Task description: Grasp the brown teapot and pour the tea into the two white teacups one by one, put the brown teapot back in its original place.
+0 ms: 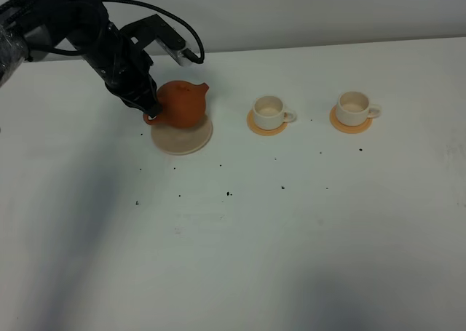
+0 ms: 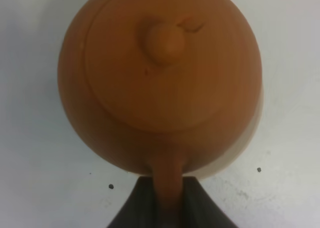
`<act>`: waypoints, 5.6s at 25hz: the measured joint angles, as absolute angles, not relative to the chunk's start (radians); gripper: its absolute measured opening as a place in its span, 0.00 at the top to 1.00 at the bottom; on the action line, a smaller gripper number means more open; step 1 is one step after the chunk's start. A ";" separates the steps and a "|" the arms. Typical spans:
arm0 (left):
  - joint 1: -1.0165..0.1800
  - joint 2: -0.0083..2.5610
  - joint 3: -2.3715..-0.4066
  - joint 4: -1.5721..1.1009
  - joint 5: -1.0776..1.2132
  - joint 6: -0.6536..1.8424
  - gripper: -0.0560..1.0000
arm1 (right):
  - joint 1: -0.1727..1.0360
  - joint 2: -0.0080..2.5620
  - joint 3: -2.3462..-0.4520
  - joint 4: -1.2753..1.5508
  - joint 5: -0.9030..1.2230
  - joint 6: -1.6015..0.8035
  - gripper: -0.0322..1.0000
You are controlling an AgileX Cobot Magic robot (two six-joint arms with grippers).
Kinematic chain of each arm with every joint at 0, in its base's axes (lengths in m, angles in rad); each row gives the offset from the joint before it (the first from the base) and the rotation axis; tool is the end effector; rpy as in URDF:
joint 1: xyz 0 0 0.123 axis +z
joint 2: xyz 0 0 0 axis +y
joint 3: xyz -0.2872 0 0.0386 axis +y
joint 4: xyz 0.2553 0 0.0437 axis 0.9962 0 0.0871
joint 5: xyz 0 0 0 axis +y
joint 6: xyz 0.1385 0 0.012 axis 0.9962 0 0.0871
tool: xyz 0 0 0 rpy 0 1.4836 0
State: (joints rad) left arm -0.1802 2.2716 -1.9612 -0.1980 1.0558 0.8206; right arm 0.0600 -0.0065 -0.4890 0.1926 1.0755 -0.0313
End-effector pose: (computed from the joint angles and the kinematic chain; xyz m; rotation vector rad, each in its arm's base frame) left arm 0.4990 -0.1151 0.1504 1.2557 2.5080 -0.1195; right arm 0.0361 0.0256 0.2556 -0.1040 2.0548 0.2490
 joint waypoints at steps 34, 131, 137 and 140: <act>-0.273 2.210 -1.982 -0.399 1.002 1.004 0.83 | 0.060 -0.007 -0.489 0.193 1.076 -0.031 0.62; -0.558 2.365 -1.992 -0.138 0.402 1.033 0.83 | 0.060 -0.007 -0.489 0.193 1.076 -0.031 0.62; -0.559 2.365 -1.992 -0.139 0.392 1.018 0.83 | 0.060 -0.007 -0.489 0.193 1.076 -0.031 0.62; -0.561 2.365 -1.992 -0.139 0.388 1.016 0.83 | 0.060 -0.007 -0.489 0.193 1.076 -0.031 0.62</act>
